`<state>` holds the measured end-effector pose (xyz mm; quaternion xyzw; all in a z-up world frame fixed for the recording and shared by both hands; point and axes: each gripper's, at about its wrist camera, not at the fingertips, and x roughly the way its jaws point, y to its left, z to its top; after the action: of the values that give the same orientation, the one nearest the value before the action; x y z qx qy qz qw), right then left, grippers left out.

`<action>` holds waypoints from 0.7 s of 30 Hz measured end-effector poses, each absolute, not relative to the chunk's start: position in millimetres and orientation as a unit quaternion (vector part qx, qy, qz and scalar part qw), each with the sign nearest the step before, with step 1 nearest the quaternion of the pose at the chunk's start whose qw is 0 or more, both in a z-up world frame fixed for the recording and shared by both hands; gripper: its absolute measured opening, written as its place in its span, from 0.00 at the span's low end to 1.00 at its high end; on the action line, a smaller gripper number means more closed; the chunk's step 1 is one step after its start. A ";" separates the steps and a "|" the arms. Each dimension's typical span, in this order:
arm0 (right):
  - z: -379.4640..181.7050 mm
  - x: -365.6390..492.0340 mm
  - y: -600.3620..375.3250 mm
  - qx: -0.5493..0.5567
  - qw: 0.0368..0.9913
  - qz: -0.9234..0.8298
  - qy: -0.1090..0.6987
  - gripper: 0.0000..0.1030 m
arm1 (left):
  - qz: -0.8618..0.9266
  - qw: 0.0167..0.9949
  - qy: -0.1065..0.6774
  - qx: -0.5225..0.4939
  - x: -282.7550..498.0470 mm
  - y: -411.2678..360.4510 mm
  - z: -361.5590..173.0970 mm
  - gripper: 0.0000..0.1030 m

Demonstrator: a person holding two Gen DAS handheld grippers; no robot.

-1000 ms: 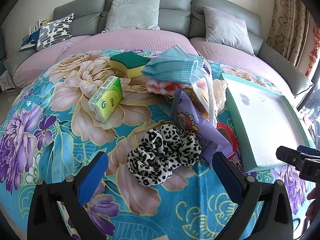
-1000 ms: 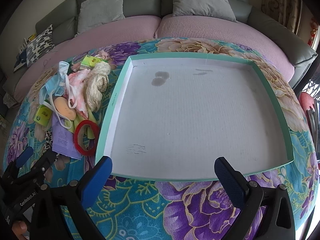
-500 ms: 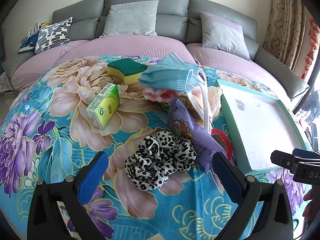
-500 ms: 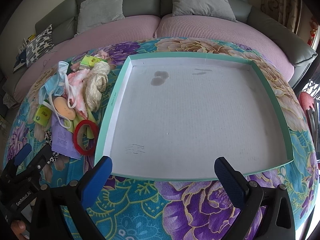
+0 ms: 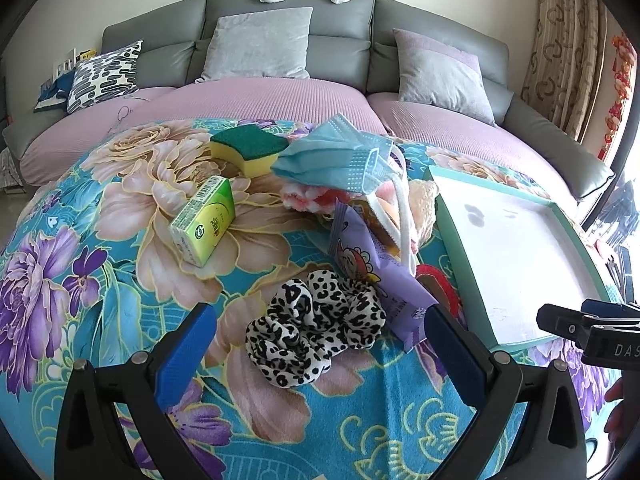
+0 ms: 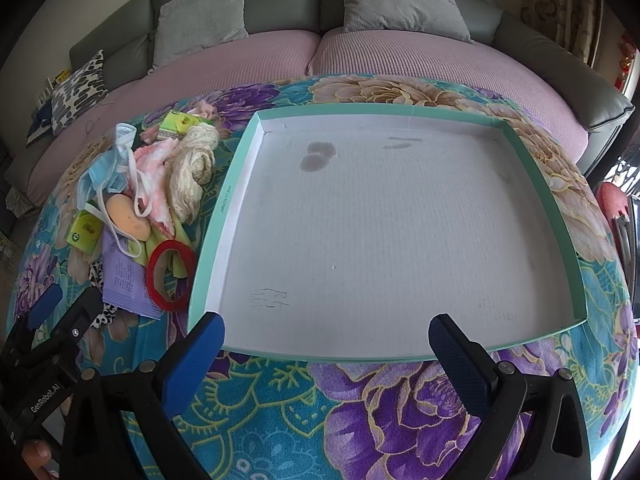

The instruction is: Organize soft objects

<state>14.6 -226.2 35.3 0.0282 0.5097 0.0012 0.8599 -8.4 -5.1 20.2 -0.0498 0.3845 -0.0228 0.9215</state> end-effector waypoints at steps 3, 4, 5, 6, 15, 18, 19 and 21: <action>35.1 14.7 -226.3 0.029 0.860 0.001 0.509 1.00 | -0.023 0.922 0.382 -0.050 -7.8 -4.4 20.9 1.00; 35.1 14.8 -226.3 0.028 0.860 0.001 0.509 1.00 | -0.023 0.923 0.382 -0.050 -8.1 -4.8 21.1 1.00; 34.9 15.0 -226.5 0.028 0.860 0.000 0.509 1.00 | -0.024 0.923 0.381 -0.050 -7.6 -4.5 21.4 1.00; 34.9 15.2 -226.7 0.028 0.860 0.000 0.509 1.00 | -0.025 0.923 0.381 -0.050 -7.6 -4.5 21.6 1.00; 35.3 14.6 -226.9 0.028 0.861 0.002 0.508 1.00 | -0.029 0.922 0.383 -0.055 -7.1 -3.9 21.5 1.00; 35.7 14.5 -226.5 0.027 0.861 0.002 0.508 1.00 | -0.031 0.922 0.383 -0.054 -7.3 -3.4 21.4 1.00; 35.9 14.6 -226.2 0.027 0.861 0.002 0.508 1.00 | -0.031 0.922 0.383 -0.055 -7.3 -3.4 21.4 1.00; 36.6 14.5 -226.0 0.026 0.861 0.002 0.507 1.00 | -0.033 0.921 0.383 -0.056 -7.5 -2.9 21.6 1.00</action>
<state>14.4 -226.0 36.6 0.0260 0.5075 0.0017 0.8613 -7.5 -2.9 21.6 -0.0564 0.3834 -0.0327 0.9213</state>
